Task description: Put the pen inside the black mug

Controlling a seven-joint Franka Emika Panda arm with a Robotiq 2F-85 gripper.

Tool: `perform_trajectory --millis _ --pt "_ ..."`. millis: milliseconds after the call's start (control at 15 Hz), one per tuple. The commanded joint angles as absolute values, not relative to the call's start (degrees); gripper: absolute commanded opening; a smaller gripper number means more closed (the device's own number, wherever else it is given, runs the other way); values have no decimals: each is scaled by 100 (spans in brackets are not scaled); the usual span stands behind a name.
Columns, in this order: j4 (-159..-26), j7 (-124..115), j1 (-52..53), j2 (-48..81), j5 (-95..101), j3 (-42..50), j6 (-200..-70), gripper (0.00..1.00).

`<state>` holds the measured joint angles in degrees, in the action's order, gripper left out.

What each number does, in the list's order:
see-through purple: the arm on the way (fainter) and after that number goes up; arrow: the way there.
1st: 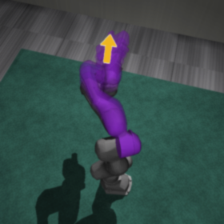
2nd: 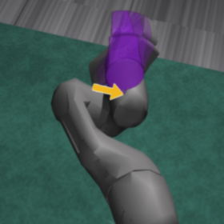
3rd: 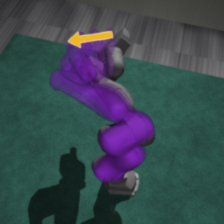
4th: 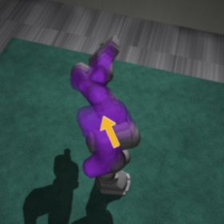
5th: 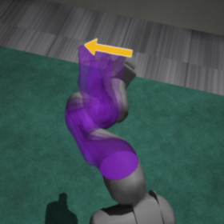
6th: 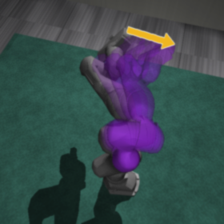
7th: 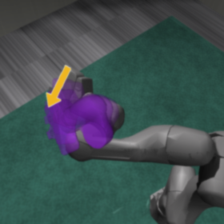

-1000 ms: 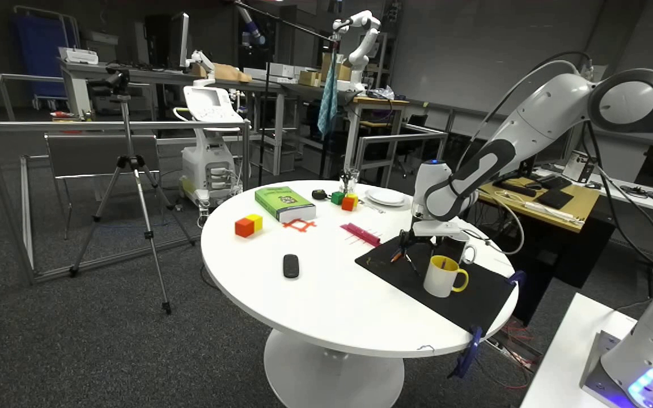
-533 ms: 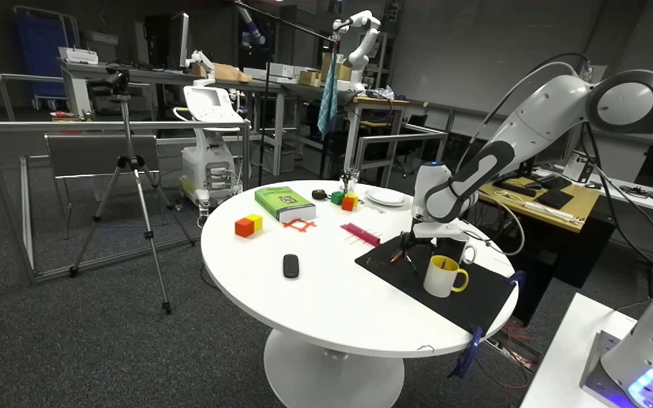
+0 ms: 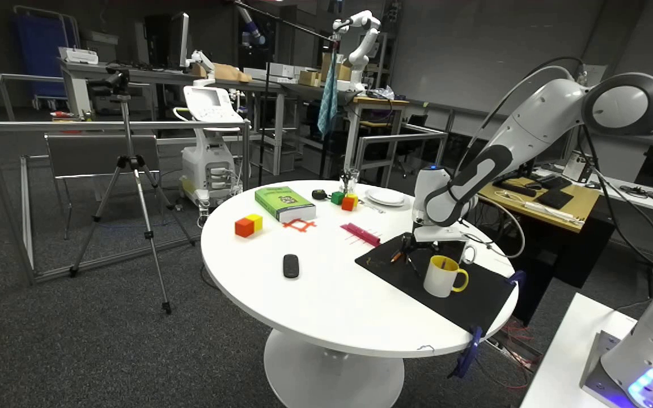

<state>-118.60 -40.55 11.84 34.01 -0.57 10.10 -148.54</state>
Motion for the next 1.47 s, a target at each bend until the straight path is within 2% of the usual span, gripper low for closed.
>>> perform_trajectory --millis 0,67,133,333,667,800,1400 --pt "-11865 -3959 1126 3367 59 1018 -14764 75" --pt "-11864 -3948 1117 3367 51 1010 -14752 74" --pt "-11863 -3949 1117 3368 50 1012 -14753 68" --pt "-11849 -3951 1114 3365 46 1010 -14751 42" --pt "-11859 -3938 1103 3350 30 996 -14753 4" --pt "-11861 -3932 1096 3335 25 993 -14752 0" --pt "-11932 -4066 1268 3244 264 1130 -14742 2"
